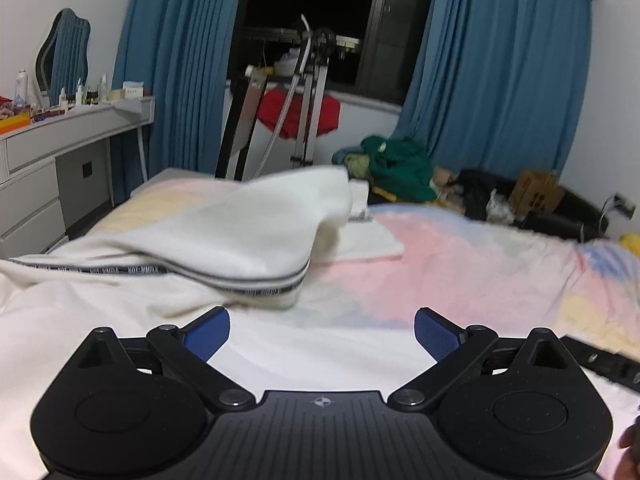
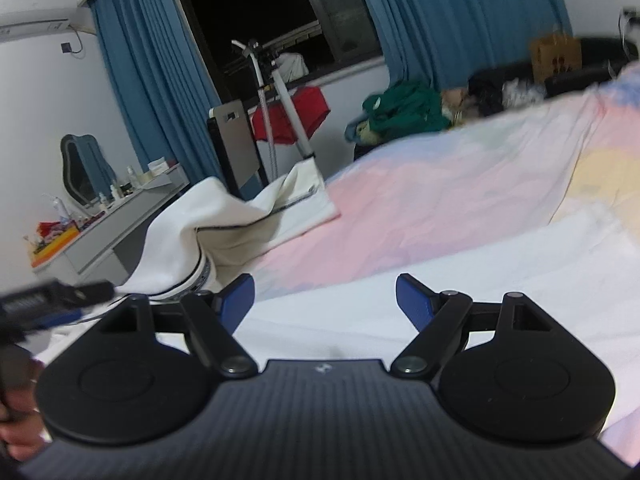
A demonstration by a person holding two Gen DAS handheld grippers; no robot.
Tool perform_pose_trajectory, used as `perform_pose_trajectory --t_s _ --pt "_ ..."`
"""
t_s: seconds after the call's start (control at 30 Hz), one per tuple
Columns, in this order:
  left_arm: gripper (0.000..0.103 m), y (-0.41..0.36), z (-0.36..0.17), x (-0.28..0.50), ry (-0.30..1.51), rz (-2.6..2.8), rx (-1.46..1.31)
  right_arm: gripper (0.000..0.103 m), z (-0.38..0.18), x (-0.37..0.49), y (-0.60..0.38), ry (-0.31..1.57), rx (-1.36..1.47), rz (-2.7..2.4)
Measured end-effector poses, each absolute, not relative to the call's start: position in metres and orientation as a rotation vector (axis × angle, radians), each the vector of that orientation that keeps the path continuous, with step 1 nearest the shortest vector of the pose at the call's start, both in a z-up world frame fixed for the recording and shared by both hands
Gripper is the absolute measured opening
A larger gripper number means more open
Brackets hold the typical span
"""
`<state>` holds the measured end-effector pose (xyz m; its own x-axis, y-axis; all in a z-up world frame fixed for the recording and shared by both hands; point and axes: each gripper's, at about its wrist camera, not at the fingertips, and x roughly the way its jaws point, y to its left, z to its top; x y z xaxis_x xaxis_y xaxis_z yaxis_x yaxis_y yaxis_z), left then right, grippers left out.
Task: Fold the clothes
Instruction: 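Open both grippers and release the sweatpants on the bed, then grasp the sweatpants edge with the right gripper and lift it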
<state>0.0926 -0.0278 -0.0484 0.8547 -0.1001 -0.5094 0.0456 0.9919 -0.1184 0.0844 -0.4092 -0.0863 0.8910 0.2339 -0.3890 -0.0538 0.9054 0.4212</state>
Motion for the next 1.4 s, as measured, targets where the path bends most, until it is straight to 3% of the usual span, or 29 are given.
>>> perform_pose_trajectory --t_s 0.27,0.5,0.73,0.87,0.9,0.93,1.0,1.4 --pt "0.099 0.001 -0.067 0.107 0.547 -0.021 -0.038 0.081 -0.124 0.157 -0.408 0.648 0.722 0.24" --pt "0.1 0.023 -0.079 0.116 0.569 0.015 -0.143 0.08 -0.152 0.256 -0.382 0.687 0.869 0.27" --pt "0.1 0.043 -0.1 0.137 0.547 0.061 -0.219 0.06 -0.186 0.377 -0.342 0.655 0.932 0.141" --pt "0.1 0.056 -0.117 0.154 0.547 0.079 -0.263 0.056 -0.187 0.421 -0.324 0.574 0.854 0.078" --pt "0.1 0.056 -0.12 0.157 0.547 0.075 -0.252 0.044 -0.186 0.429 -0.323 0.565 0.836 0.052" --pt "0.1 0.055 -0.122 0.16 0.547 0.068 -0.238 0.023 -0.185 0.435 -0.324 0.557 0.823 0.028" --pt "0.1 0.055 -0.126 0.163 0.544 0.054 -0.226 0.008 -0.18 0.442 -0.332 0.549 0.813 -0.012" --pt "0.1 0.06 -0.128 0.153 0.566 0.044 -0.263 0.006 -0.111 0.364 -0.481 0.369 0.695 -0.281"
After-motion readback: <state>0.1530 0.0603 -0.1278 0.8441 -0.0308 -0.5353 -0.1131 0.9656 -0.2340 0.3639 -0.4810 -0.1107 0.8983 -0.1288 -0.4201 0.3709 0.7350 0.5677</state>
